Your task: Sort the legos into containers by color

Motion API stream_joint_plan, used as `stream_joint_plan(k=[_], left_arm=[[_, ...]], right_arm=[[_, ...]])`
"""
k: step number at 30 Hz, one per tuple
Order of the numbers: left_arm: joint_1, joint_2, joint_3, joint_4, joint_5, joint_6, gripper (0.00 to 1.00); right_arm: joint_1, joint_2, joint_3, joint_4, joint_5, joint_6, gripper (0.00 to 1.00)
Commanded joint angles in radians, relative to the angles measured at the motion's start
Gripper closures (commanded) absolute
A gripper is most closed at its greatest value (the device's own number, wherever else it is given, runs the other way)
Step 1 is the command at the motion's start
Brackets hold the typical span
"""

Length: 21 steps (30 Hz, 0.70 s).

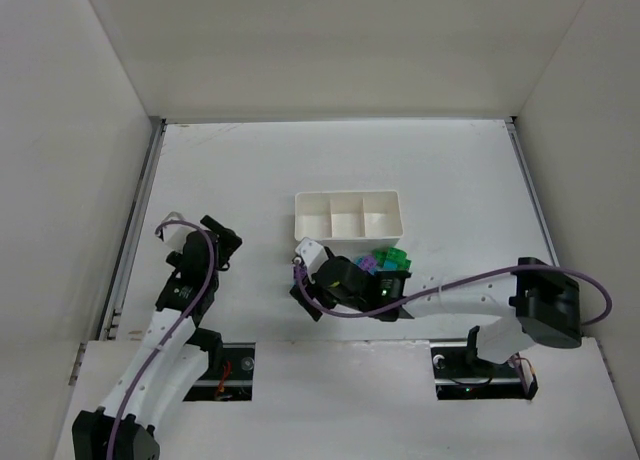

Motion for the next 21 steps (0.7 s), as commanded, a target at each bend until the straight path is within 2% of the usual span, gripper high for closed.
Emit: stream_joint_plan(k=[1,3,4,5,8,15,21], left_arm=[[-0.007,-0.028,0.026,0.014,0.067,-0.015,0.14],[-0.003,-0.035,0.021,0.040,0.108,0.013,0.49],[0.002,-0.026,0.020,0.057,0.137,0.030,0.62],[0.005,-0.010,0.024,0.060,0.162,0.042,0.67],[0.007,0.033,0.033,0.064,0.225,0.060,0.68],[-0.012,0.012,-0.042,0.123,0.225,0.043,0.58],[-0.012,-0.020,-0.072,0.118,0.208,0.042,0.55]], right_arm=[[-0.022,0.031,0.082,0.032,-0.050,-0.085,0.16],[-0.054,0.047,0.098,0.029,-0.053,-0.105,0.15],[-0.071,0.051,0.105,0.022,-0.056,-0.109,0.14],[-0.088,0.060,0.115,0.012,-0.066,-0.112,0.14],[-0.116,0.086,0.139,0.014,-0.128,-0.121,0.13],[-0.117,0.155,0.182,0.000,-0.162,-0.134,0.14],[-0.107,0.192,0.190,-0.021,-0.062,-0.045,0.11]])
